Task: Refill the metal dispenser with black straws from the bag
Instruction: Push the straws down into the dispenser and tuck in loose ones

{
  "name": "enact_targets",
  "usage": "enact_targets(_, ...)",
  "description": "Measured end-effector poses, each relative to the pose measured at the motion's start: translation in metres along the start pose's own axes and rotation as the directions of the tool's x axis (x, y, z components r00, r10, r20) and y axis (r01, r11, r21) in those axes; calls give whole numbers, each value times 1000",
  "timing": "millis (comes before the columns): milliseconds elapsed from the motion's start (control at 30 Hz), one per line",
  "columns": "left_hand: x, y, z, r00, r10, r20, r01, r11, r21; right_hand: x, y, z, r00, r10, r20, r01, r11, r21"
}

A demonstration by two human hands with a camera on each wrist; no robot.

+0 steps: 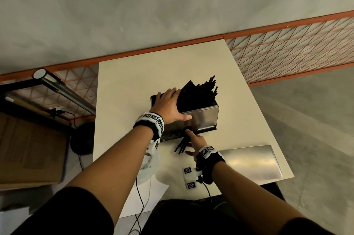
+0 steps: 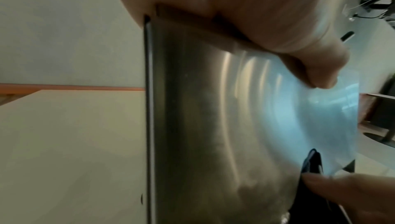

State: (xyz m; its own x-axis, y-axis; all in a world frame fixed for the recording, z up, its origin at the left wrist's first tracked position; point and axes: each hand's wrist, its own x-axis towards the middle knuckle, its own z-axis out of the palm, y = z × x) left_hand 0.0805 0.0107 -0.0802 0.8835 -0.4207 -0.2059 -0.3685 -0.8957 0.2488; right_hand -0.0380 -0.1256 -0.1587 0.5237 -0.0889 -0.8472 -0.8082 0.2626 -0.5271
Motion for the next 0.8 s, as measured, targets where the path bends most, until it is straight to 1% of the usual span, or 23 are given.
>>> enact_targets(100, 5, -3, -4, 1000, -6, -10, 5, 1000, -28, 0, 0, 9, 999, -42, 26, 40, 998, 55)
enact_targets(167, 8, -5, -6, 1000, -3, 0, 3, 999, -42, -2, 2, 15, 996, -72, 45, 70, 996, 51)
enact_targets(267, 11, -7, -7, 1000, -5, 27, 6, 999, -39, -4, 5, 20, 996, -79, 46, 78, 997, 28)
enact_targets(567, 13, -9, -6, 1000, 4, 2, -3, 999, -40, -9, 16, 23, 989, -133, 60, 129, 989, 70)
enact_targets(800, 9, -4, -8, 1000, -8, 11, 9, 1000, -29, -12, 21, 25, 987, -157, 40, 155, 987, 45)
